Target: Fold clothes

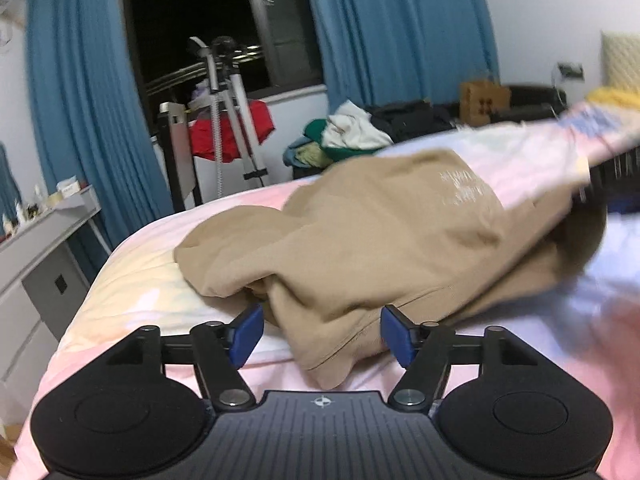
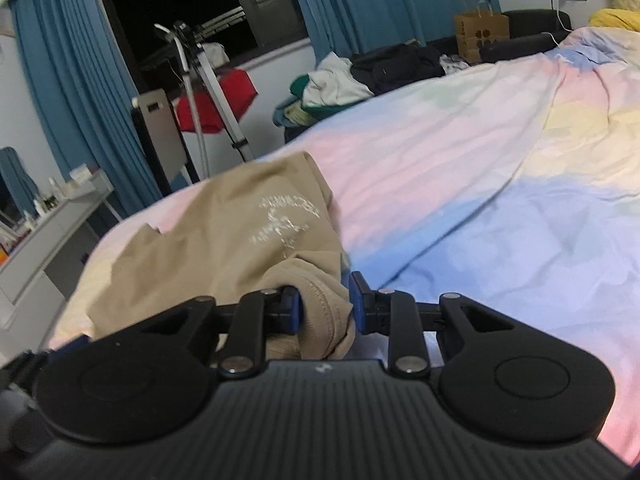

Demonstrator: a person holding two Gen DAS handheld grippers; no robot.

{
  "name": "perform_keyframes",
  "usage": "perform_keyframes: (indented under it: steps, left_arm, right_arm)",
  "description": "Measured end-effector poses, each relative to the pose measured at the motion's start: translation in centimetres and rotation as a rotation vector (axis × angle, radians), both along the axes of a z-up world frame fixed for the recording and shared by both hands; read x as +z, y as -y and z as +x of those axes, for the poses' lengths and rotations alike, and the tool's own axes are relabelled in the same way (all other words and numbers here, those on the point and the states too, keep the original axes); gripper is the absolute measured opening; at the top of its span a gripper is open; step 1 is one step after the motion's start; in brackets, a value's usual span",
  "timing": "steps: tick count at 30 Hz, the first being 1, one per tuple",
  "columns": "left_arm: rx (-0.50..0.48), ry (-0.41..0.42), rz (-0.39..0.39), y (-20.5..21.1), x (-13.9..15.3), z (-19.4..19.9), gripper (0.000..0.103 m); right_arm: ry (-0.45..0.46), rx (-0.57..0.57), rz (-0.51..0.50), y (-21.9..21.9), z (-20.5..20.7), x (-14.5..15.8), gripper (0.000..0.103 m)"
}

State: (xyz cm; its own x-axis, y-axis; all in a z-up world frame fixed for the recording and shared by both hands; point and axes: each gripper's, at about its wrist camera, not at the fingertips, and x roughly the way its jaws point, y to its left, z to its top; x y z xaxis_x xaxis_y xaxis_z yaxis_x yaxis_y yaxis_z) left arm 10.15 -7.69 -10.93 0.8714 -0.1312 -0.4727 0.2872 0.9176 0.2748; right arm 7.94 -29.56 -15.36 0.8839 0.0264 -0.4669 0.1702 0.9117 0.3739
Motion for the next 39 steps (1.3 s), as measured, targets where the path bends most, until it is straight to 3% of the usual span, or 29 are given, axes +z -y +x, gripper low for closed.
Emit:
perform_keyframes:
  steps: [6,11,20,23,26,29,31,34,39]
  left_arm:
    - [-0.047,-0.011,0.127,2.7,-2.2,-0.3,0.073]
    - [-0.099,0.084,0.196,4.7,-2.3,-1.8,0.081]
    - [-0.184,0.221,0.048,5.8,1.0,-5.5,0.099]
    - [-0.153,0.248,-0.022,6.0,1.9,-5.3,0.102]
    - [-0.091,0.218,-0.115,5.4,2.3,-3.6,0.102]
    - [-0.117,0.163,-0.239,4.7,2.5,-2.2,0.102]
    - [-0.157,0.167,-0.249,4.7,2.4,-2.2,0.102]
    - [-0.203,0.175,-0.174,6.0,1.6,-2.4,0.102]
    - [-0.122,0.167,-0.146,6.2,0.6,-1.5,0.102]
  right_arm:
    - [0.096,0.028,0.033,-0.2,-0.6,1.1,0.028]
    - [0.171,0.053,0.055,-0.2,-1.1,2.0,0.028]
    - [0.185,0.065,0.057,0.0,-0.8,2.4,0.028]
    - [0.194,0.081,0.039,-0.4,-1.0,2.5,0.027]
    - [0.199,0.094,0.028,-0.6,-1.2,2.6,0.027]
    - [0.204,0.104,0.019,-0.9,-1.5,2.6,0.027]
    - [0.207,0.112,0.015,-1.1,-1.6,2.6,0.027]
    - [0.212,0.121,0.003,-1.3,-1.7,2.7,0.027]
    - [0.220,0.138,0.004,-1.4,-2.0,2.8,0.027]
